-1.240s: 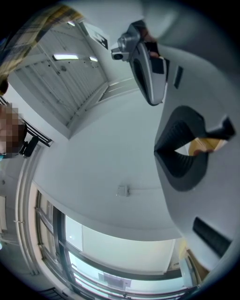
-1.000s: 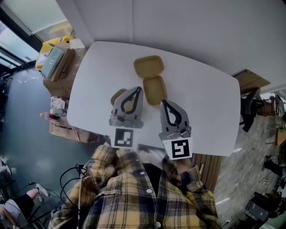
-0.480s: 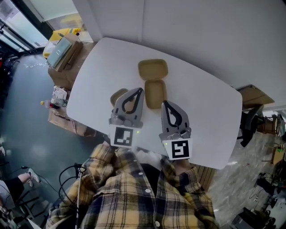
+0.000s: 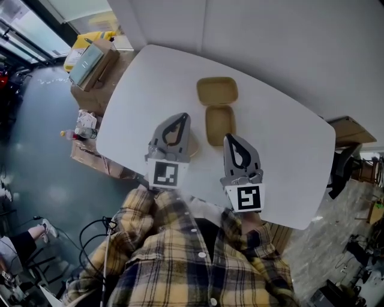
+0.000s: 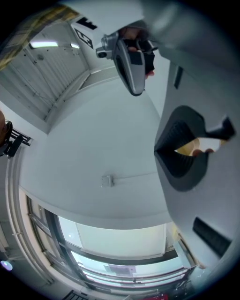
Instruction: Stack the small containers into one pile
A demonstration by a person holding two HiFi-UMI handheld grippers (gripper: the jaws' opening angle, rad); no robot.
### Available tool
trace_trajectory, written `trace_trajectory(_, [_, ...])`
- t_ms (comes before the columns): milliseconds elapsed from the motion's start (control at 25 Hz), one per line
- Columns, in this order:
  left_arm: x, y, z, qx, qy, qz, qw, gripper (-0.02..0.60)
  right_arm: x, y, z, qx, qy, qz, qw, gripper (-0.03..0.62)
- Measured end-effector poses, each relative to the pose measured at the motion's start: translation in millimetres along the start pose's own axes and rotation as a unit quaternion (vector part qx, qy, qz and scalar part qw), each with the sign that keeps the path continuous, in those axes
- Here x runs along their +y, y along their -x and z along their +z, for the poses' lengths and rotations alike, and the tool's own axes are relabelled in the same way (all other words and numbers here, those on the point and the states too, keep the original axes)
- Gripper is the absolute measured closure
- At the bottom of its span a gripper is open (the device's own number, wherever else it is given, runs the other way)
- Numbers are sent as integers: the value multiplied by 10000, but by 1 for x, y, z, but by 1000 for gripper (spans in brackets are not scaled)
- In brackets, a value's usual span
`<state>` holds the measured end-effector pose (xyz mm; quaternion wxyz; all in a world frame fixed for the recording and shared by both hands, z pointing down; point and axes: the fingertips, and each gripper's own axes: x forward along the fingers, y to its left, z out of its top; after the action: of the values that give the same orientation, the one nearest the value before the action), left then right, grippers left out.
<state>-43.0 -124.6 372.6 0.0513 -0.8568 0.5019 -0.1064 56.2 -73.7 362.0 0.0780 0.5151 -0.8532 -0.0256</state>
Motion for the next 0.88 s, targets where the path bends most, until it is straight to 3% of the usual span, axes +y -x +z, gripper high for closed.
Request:
trace_trajectory(200, [14, -11, -44, 708, -41, -281, 9971, 563, 4, -14, -12, 64, -48, -43, 10000, 579])
trace_trajectory(320, [23, -11, -75, 1296, 319, -406, 9902, 563, 11, -16, -19, 197, -95, -4, 9998, 579])
trace_trajectory(600, [41, -7, -134, 2459, 983, -571, 9626, 558, 14, -24, -34, 445, -183, -28, 9988, 579])
trace_trajectory(720, [42, -1, -156, 2851, 1204, -710, 9482, 454, 14, -26, -37, 508, -171, -38, 9986, 579])
trace_trajectory(880, [45, 13, -186, 3348, 1399, -623, 9298, 414, 12, -28, -38, 539, -157, -16, 9984, 579])
